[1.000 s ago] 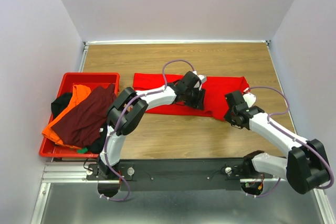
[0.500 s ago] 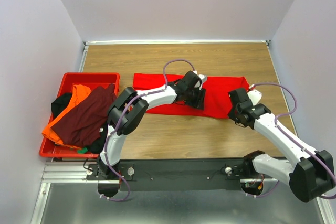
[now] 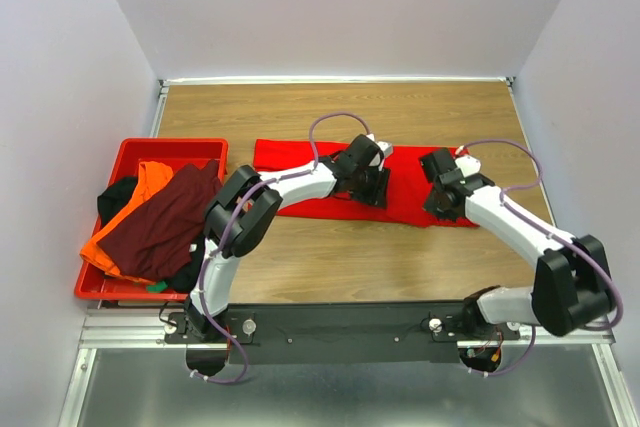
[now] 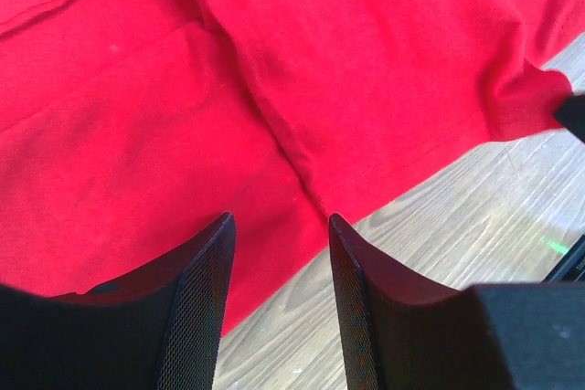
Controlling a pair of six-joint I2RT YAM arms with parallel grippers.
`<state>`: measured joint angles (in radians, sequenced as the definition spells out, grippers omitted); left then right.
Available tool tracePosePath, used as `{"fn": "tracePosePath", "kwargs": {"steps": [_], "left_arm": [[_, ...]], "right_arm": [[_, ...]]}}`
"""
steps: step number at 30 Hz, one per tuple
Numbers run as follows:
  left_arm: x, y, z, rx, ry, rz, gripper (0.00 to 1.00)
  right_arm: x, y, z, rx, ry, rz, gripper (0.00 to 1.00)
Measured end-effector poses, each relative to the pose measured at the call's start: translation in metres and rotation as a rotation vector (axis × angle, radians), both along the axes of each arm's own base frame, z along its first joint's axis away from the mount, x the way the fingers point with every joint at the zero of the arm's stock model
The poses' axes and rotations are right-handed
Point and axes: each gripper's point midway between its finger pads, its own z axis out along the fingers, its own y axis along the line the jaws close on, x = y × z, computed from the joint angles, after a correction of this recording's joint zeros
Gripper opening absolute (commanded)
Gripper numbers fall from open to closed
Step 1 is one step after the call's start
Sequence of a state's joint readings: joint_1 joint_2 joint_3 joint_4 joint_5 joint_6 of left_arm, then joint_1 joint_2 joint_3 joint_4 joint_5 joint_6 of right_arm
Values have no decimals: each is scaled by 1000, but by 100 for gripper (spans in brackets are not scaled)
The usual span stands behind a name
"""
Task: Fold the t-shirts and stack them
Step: Fold the tshirt
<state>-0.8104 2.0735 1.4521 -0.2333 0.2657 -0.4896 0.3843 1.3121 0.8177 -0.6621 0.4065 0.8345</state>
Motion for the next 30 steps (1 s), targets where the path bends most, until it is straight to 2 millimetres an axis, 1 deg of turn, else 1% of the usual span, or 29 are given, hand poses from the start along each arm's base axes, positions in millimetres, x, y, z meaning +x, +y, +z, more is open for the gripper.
{"fn": "tracePosePath", "kwargs": {"steps": [1, 4, 11, 14, 19, 24, 28, 30], "left_arm": [[1, 1, 1, 0, 1, 3, 53], [10, 9, 8, -6, -10, 25, 53], [42, 44, 42, -34, -71, 116, 53], [51, 56, 49, -38, -86, 147, 53], [52, 63, 47, -27, -84, 156, 53], [50, 67, 42, -17, -74, 159, 53], [49, 69, 40, -13, -69, 161, 53], [50, 71, 39, -11, -67, 165, 53]], "right_arm": [[4, 2, 0, -1, 2, 5, 0], [26, 12, 2, 1, -6, 32, 0], [74, 35, -1, 17, -29, 86, 0], [86, 41, -4, 15, -30, 100, 0], [101, 46, -11, 8, -29, 119, 0], [106, 48, -16, 0, -23, 130, 0], [112, 50, -11, 0, -39, 138, 0], [120, 53, -5, 2, -56, 144, 0]]}}
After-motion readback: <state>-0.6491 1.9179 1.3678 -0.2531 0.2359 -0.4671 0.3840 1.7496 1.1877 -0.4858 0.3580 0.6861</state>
